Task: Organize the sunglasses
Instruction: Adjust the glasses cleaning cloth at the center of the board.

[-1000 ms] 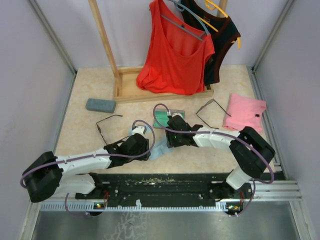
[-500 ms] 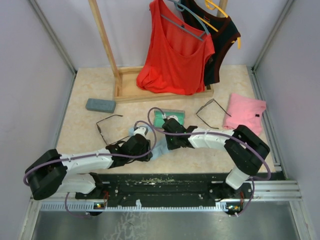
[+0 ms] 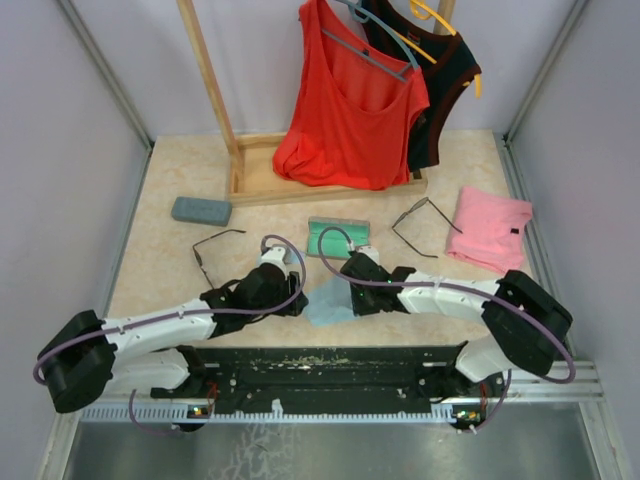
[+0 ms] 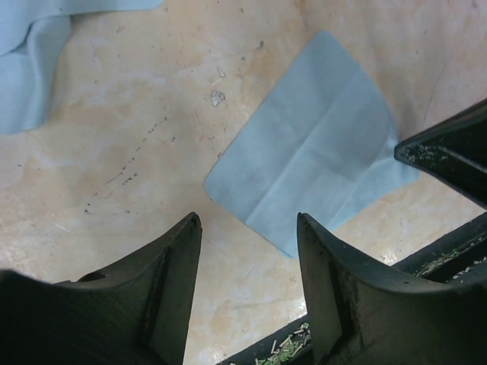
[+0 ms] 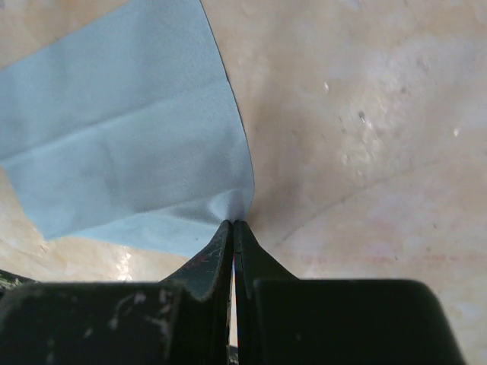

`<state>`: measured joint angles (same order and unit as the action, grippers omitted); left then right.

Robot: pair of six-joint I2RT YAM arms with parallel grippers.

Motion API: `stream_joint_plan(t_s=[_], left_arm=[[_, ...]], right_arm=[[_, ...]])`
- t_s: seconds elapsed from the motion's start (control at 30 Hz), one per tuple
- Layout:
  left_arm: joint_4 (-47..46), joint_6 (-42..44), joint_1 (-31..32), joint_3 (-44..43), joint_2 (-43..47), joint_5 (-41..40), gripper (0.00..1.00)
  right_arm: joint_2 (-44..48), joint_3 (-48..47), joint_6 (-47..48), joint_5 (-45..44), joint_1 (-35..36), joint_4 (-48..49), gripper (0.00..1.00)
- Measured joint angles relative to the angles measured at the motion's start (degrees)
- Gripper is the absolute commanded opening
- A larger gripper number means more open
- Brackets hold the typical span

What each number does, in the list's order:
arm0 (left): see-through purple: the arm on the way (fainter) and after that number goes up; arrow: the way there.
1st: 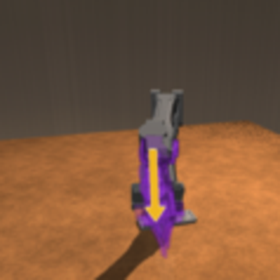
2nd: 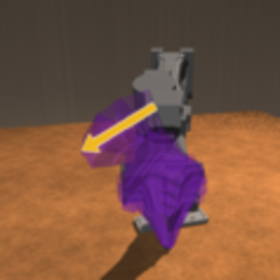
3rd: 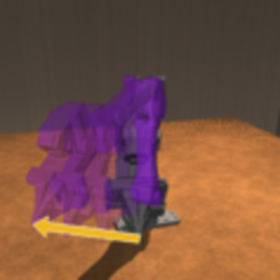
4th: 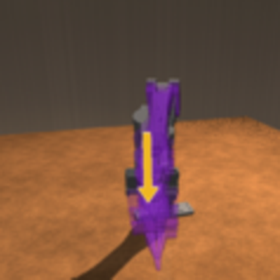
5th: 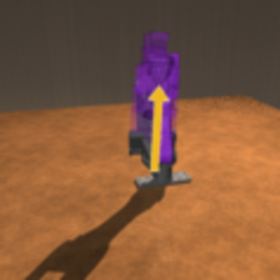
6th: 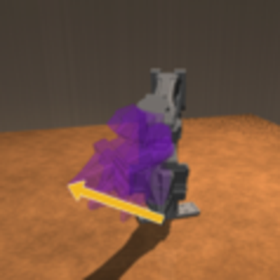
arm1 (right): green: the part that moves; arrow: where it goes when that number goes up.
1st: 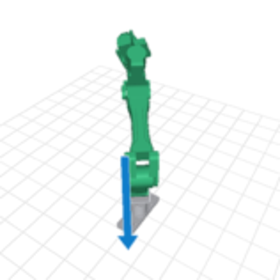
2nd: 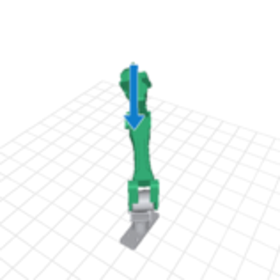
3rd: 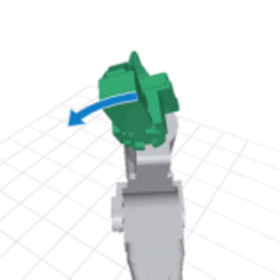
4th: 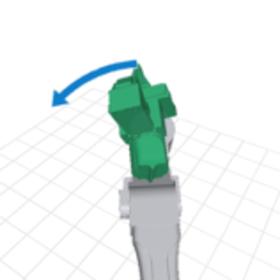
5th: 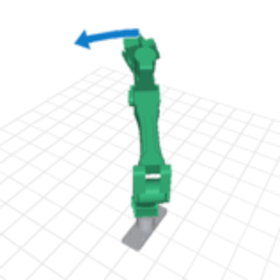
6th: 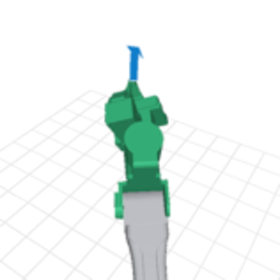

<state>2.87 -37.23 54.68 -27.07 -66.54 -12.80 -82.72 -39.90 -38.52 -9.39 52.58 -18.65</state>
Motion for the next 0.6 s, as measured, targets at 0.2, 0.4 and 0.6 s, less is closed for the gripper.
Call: stream_joint_plan(t_s=[0.2, 0.4, 0.6], left_arm=[[-0.1, 1.2, -2.1, -0.1, 0.4, -0.1, 0.6], [-0.3, 2.1, -2.7, -0.2, -3.1, 2.0, 0.6], [-1.7, 2.6, -2.7, -1.6, -6.7, 4.8, 0.55]], right_arm=[[4.6, 2.0, -2.2, -0.5, 0.6, -8.0, 0.01], [8.0, 2.8, -3.2, -0.3, 0.7, -12.8, 0.33], [13.8, 2.8, -3.1, -2.4, 0.7, -13.7, 0.35]])
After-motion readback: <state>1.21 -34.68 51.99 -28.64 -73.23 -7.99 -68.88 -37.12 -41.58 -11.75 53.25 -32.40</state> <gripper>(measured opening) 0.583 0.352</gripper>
